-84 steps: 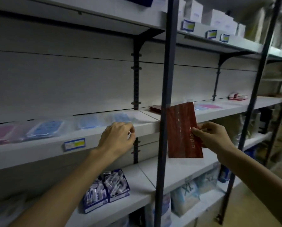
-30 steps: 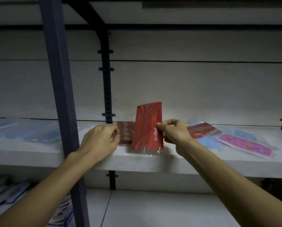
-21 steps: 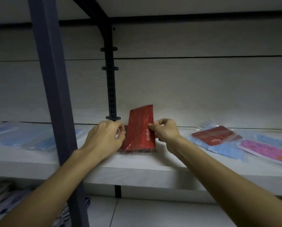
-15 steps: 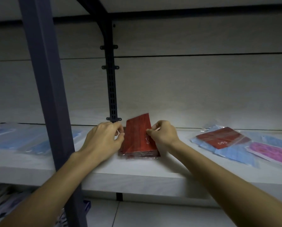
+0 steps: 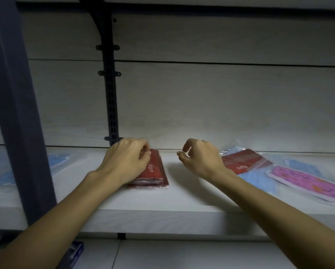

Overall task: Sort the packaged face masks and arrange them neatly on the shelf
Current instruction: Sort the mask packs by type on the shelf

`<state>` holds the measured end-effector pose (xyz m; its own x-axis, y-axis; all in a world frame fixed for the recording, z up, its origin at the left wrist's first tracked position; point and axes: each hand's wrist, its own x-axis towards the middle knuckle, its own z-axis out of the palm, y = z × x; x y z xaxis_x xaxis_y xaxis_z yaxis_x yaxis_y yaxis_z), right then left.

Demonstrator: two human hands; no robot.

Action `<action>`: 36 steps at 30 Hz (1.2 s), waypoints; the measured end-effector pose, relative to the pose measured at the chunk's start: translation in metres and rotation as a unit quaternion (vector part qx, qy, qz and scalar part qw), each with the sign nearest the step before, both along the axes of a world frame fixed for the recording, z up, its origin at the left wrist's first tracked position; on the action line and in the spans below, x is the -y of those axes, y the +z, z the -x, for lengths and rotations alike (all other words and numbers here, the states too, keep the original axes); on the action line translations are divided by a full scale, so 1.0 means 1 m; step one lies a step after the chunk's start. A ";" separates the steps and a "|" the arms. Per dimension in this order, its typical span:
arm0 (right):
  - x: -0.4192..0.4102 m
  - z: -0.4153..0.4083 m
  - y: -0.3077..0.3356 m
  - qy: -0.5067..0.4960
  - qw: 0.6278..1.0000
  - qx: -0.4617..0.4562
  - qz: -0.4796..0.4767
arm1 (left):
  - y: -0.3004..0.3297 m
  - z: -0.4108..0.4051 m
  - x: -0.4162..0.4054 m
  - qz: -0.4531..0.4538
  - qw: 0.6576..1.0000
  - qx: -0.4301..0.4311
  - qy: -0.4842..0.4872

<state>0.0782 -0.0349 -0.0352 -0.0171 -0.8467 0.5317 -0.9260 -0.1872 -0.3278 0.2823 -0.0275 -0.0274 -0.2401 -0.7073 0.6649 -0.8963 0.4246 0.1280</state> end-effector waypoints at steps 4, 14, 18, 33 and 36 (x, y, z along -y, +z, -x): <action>-0.019 0.045 -0.001 -0.012 1.000 -0.010 0.024 | -0.002 0.046 0.004 -0.002 0.999 0.008 -0.053; -0.048 0.179 -0.009 -0.095 0.994 -0.025 0.041 | -0.012 0.143 0.009 -0.026 0.994 0.023 -0.107; -0.055 0.232 -0.012 -0.106 0.994 -0.006 0.020 | -0.014 0.177 0.013 -0.034 0.994 0.026 -0.097; -0.041 0.356 -0.025 -0.047 0.993 0.026 -0.106 | -0.036 0.291 -0.020 -0.054 0.998 0.017 -0.041; -0.038 0.350 -0.026 -0.017 0.990 -0.004 -0.137 | -0.042 0.293 -0.022 -0.062 0.998 -0.004 -0.028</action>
